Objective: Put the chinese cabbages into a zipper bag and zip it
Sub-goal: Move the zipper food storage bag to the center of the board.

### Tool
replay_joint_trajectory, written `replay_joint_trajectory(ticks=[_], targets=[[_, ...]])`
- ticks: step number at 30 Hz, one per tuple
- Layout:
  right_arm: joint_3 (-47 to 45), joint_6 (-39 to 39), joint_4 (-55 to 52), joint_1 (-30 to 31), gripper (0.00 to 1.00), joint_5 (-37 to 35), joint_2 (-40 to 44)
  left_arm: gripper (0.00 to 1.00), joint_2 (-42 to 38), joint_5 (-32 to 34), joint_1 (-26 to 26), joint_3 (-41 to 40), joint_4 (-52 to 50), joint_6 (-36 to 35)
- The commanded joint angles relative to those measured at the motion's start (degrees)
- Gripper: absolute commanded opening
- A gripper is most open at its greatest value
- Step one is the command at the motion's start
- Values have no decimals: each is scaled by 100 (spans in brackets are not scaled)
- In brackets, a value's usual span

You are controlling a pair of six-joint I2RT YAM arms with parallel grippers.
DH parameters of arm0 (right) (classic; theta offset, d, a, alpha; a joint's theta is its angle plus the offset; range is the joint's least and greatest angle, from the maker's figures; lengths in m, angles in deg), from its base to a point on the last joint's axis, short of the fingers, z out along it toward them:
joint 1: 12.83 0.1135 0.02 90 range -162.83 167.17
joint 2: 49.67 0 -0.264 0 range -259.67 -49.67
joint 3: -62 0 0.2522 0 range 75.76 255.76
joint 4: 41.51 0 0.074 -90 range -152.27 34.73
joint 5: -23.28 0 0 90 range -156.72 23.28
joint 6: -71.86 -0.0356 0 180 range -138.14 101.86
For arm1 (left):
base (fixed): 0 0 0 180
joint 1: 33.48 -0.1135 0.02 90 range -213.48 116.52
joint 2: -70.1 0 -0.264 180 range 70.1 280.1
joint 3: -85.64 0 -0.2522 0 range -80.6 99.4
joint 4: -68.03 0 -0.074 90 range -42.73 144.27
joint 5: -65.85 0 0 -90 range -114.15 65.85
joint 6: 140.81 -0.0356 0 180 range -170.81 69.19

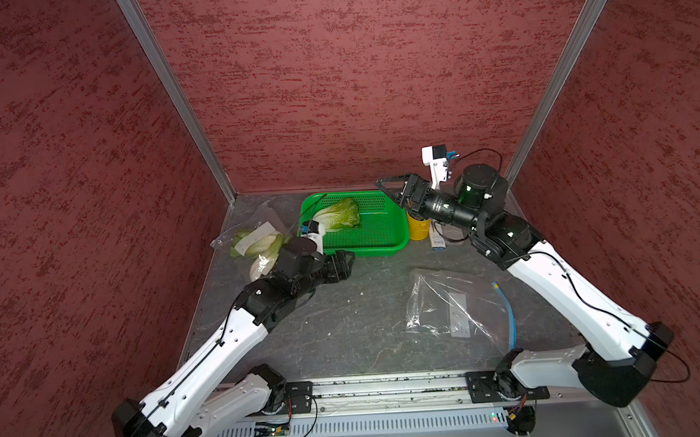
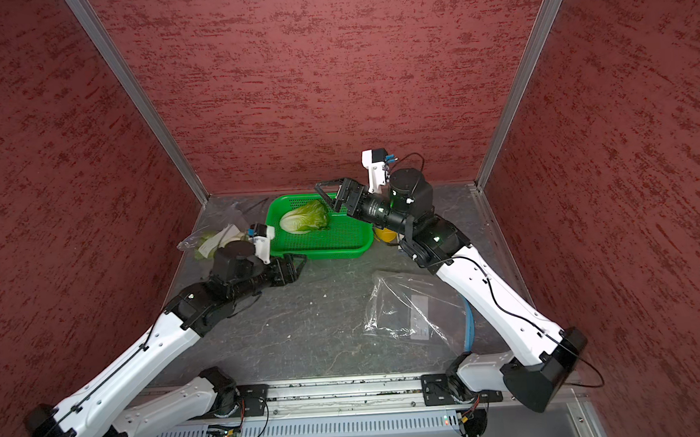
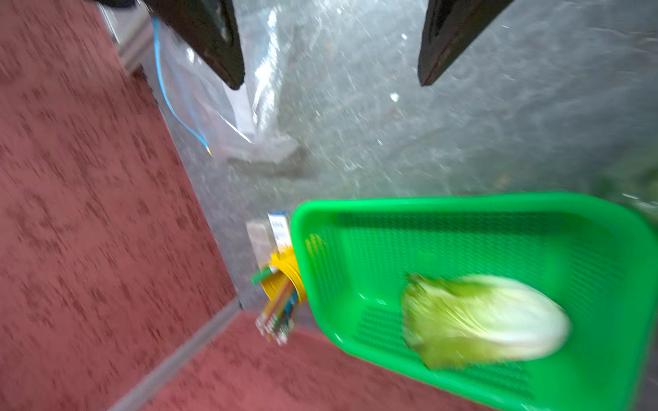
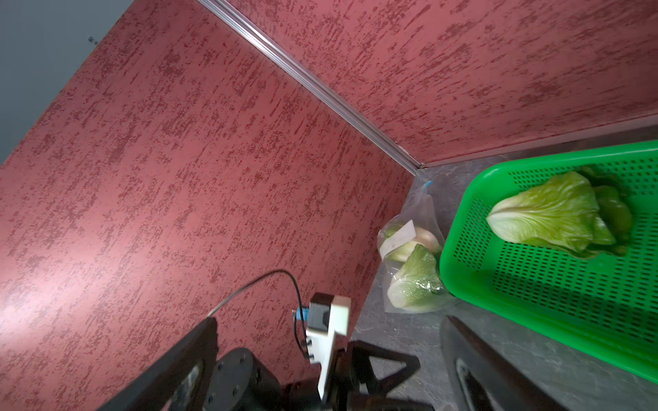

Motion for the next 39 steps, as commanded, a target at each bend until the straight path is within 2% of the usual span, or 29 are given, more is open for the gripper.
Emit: replay_joint_trajectory(ticks=[1,5,9,11,18,21,25,33,39], targets=[[-122,110,-414,-51,99,-313,335,79,291,103,794,-188,330,624],[-459,-55,-327,-53,99,-387,650,82,1117,87,1676,-230,1007,844],[-507,-90,-596,-79,99,-437,741,85,2060,-141,2193,-149,1636,900],[-456,-133,-657,-86,99,-401,843,86,2497,-156,2259,-55,1698,1000],[-695,-164,-657,-97,99,-742,1175,87,3279,-163,2309,-114,2570,1270],[-745,-72,-721,-112,99,-905,1220,85,3626,-364,2335,23,2909,1183],[-824,59,-723,-141,99,-1093,1246,80,3961,-297,2315,-9,3314,1310],[-1071,194,-719,-189,99,-1435,1360,51,4177,162,2388,41,3526,1429],[-1240,308,-703,-207,99,-1739,1487,15,4066,360,2388,-131,3617,1493]])
